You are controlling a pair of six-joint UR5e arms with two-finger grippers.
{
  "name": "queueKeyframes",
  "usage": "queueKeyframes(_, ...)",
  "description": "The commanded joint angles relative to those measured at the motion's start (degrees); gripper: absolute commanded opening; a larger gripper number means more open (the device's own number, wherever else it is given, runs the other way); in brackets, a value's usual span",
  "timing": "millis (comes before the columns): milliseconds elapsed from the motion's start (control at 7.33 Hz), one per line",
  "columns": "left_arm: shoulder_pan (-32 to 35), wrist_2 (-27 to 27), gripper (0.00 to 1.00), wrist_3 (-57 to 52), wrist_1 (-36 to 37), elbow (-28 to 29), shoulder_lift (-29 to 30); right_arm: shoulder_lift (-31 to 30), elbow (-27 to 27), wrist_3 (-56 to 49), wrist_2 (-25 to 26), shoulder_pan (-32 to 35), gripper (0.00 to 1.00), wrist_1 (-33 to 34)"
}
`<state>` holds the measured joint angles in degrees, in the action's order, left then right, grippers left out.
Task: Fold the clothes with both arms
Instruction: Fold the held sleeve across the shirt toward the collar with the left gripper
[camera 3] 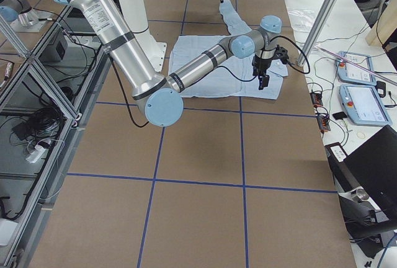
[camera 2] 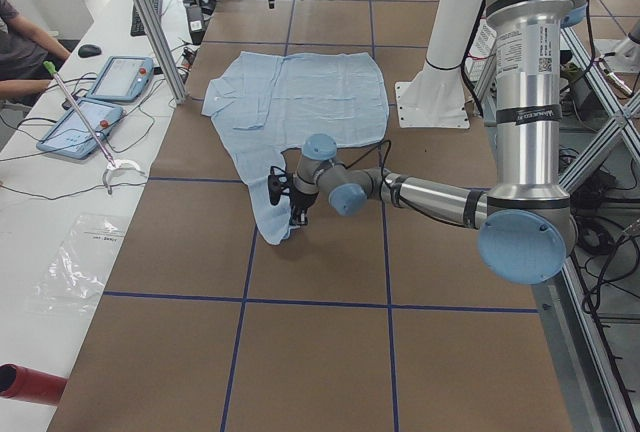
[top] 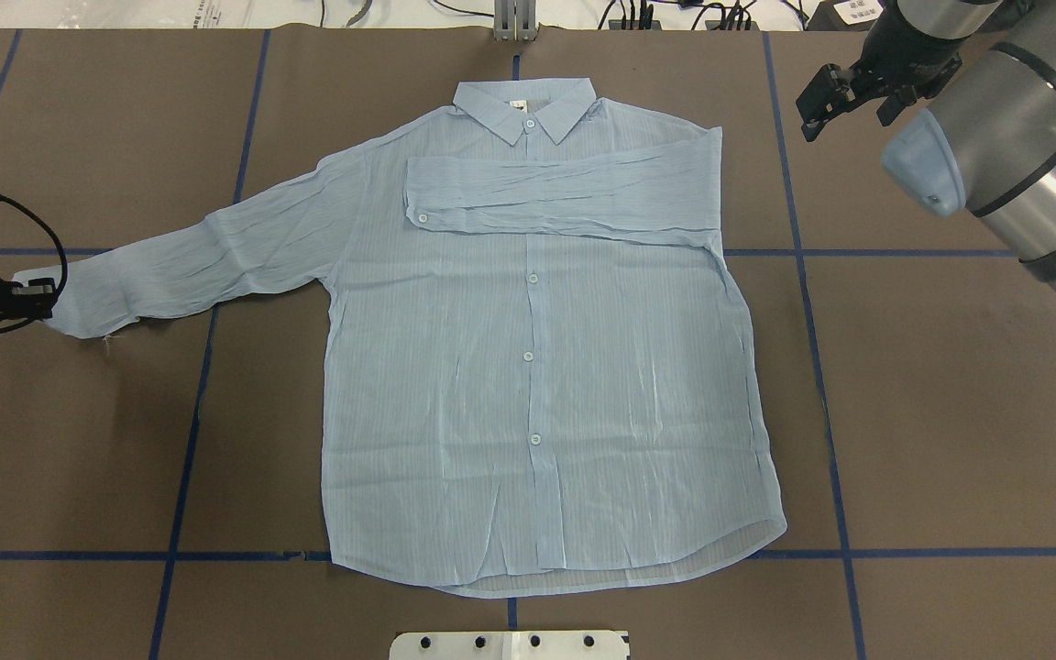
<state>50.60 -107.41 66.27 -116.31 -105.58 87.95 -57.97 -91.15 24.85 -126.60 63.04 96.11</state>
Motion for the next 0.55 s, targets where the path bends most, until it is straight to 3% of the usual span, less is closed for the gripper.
queueKeyframes(0,0.0,-0.1,0.0,0.6,18.6,-4.9,14.8,-3.7,-2.5,-0.1,-0.1,0.5,1.0,0.1)
queueKeyframes(273,-0.3,-0.2,0.0,7.6,28.7,0.4,31.4,-8.9,-6.5,-0.2,-0.1,0.5,1.0,0.0)
queueKeyframes(409,-0.5,-1.4,0.0,11.6,28.7,2.0,34.7,-11.2,-8.3,-0.7,-0.3,0.7,1.0,0.1)
